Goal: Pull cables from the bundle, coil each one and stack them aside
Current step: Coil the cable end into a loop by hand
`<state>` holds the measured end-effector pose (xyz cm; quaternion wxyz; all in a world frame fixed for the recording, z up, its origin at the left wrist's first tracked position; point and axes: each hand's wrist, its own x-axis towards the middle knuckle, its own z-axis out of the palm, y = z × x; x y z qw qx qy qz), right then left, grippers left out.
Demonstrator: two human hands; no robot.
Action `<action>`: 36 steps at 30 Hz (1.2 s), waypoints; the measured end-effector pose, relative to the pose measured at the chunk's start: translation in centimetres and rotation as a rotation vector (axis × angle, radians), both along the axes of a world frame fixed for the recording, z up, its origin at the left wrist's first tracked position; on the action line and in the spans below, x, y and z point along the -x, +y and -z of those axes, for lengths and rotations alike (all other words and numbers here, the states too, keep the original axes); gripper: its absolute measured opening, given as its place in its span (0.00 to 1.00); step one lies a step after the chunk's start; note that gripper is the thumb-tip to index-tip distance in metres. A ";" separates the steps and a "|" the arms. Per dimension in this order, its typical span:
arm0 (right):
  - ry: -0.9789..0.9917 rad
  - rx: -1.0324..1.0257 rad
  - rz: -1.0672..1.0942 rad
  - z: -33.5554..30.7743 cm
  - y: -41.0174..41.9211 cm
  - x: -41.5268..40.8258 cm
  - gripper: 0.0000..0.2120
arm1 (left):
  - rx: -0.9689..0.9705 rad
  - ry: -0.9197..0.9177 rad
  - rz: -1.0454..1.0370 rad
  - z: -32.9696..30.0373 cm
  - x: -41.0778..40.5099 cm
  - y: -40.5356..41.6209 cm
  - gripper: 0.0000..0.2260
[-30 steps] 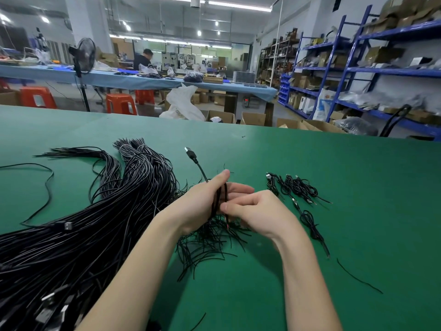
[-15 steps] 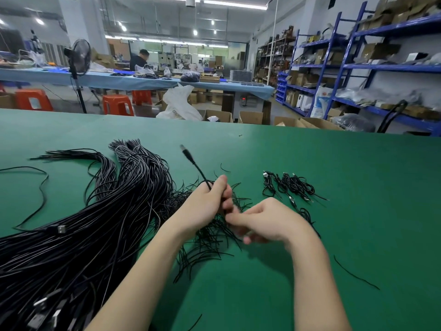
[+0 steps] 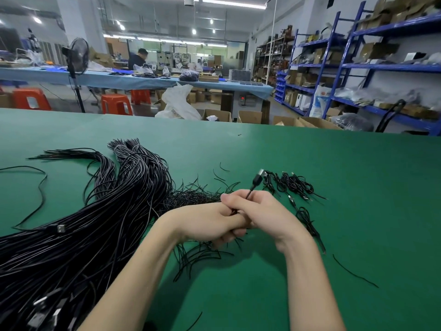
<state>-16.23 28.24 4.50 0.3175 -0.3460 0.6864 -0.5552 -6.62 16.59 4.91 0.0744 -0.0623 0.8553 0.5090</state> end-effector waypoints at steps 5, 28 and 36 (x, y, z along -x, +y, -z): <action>-0.239 0.283 -0.131 1.4 0.1 -0.2 0.12 | -0.197 -0.006 0.105 -0.6 -0.5 -0.4 0.18; -0.247 0.240 -0.161 2.0 0.2 0.4 0.18 | -0.513 0.062 0.210 0.8 -0.4 -0.8 0.18; -0.347 0.249 -0.093 2.1 0.4 0.5 0.12 | -0.403 0.130 0.142 1.6 0.0 -1.3 0.18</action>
